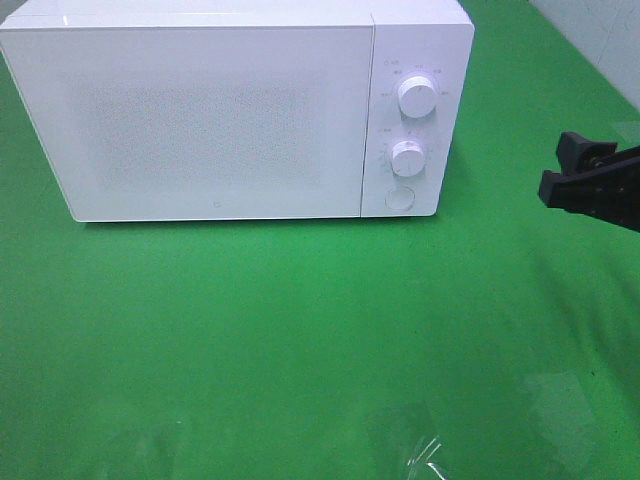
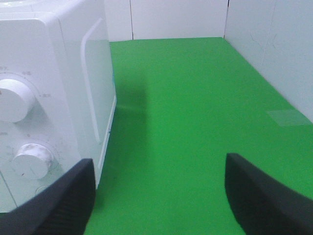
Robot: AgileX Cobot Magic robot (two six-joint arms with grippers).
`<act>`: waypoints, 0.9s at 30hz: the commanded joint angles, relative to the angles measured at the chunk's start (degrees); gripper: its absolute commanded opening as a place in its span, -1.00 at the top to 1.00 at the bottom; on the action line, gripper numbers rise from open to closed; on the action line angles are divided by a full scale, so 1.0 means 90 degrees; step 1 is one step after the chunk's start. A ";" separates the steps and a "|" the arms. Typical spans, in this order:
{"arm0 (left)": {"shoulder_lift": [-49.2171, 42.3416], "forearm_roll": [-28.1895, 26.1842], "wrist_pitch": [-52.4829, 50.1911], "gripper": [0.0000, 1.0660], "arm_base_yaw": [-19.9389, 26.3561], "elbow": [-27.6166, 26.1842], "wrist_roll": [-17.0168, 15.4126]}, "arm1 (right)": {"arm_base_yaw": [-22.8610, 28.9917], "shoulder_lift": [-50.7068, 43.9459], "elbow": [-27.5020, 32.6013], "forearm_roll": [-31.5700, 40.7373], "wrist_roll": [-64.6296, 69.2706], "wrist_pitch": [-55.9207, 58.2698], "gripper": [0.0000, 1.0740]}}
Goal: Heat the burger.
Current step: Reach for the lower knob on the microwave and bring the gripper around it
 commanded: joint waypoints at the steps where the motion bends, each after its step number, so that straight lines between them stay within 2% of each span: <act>1: -0.0134 0.0013 0.0006 -0.83 0.0006 0.0019 0.0000 | 0.0458 0.0166 0.0000 0.0541 -0.0223 -0.0497 -0.41; 3: -0.0134 0.0013 0.0006 -0.83 0.0006 0.0019 0.0000 | 0.1197 0.0573 -0.0019 0.1140 -0.0229 -0.0929 -0.41; 6: -0.0134 0.0013 0.0006 -0.83 0.0006 0.0019 0.0000 | 0.1388 0.0694 -0.0045 0.1413 -0.0229 -0.1031 -0.41; 7: -0.0134 0.0013 0.0006 -0.83 0.0006 0.0019 0.0000 | 0.1706 0.0891 -0.0146 0.1827 -0.0229 -0.1140 -0.41; 8: -0.0134 0.0013 0.0006 -0.83 0.0006 0.0019 0.0000 | 0.1706 0.0891 -0.0146 0.1827 -0.0229 -0.1140 -0.41; 9: -0.0134 0.0013 0.0006 -0.83 0.0006 0.0019 0.0000 | 0.1986 0.1076 -0.0242 0.2126 -0.0236 -0.1229 -0.41; 14: -0.0134 0.0013 0.0006 -0.83 0.0006 0.0019 0.0000 | 0.2546 0.1534 -0.0668 0.2215 -0.0242 -0.1369 -0.41; 19: -0.0134 0.0013 0.0006 -0.83 0.0006 0.0019 0.0000 | 0.2706 0.1725 -0.0929 0.2228 -0.0293 -0.1369 -0.41; 21: -0.0134 0.0013 0.0006 -0.83 0.0006 0.0019 0.0000 | 0.2846 0.1974 -0.1280 0.2470 -0.0541 -0.1369 -0.41; 27: -0.0134 0.0013 0.0006 -0.83 0.0006 0.0019 0.0000 | 0.2852 0.2349 -0.1693 0.2502 -0.0637 -0.1350 -0.41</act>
